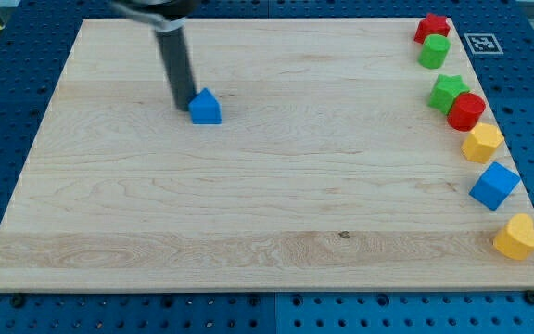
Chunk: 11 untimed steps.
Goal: Slide the blue triangle right and down a bit
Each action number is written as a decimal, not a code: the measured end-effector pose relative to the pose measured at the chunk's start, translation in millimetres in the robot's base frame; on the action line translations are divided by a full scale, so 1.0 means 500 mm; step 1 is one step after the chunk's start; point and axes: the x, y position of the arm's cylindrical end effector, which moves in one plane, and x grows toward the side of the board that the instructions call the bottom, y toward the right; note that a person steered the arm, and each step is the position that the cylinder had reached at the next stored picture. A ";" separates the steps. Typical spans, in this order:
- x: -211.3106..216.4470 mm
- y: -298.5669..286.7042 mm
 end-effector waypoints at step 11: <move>0.086 0.172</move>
